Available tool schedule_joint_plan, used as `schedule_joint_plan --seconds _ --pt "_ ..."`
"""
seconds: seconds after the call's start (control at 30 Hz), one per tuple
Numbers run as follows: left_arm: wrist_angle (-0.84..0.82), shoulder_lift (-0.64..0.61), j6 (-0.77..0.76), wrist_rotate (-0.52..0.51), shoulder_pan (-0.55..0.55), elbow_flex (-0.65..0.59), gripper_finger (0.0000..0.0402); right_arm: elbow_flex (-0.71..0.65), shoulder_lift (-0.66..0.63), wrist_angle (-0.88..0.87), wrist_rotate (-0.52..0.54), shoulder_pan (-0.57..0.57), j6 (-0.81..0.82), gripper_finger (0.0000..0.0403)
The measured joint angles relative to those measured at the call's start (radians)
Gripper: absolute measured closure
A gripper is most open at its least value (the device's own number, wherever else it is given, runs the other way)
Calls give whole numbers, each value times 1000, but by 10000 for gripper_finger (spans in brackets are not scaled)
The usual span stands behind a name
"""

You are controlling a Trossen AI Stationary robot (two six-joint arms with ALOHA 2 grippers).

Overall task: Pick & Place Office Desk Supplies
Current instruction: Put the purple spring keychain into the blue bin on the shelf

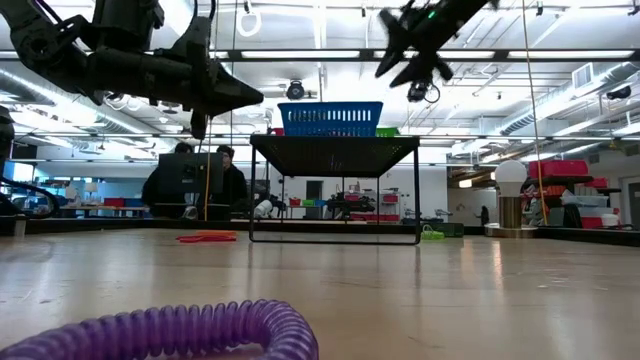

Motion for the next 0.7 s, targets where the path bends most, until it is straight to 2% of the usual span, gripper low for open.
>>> schedule_joint_plan --seconds 0.13,0.27,0.33,0.5,0.6,0.7 --pt "-31 0 -51 61 -30 5 397 -63 -127 -62 -57 36 -123 271" --pt "-200 0 -29 22 -112 69 398 -244 -281 -9 -50 76 -116 362" --pt "-321 0 -5 -9 -162 124 398 -343 -360 67 -48 101 -114 392" --pt "-649 9 -29 -95 -301 291 399 -518 -521 156 -49 136 -65 380" --pt "-845 42 -113 -137 -395 402 399 -563 -593 156 -59 156 -71 385" --pt "-999 130 -181 -164 -490 516 399 -585 -645 154 -65 169 -101 397"
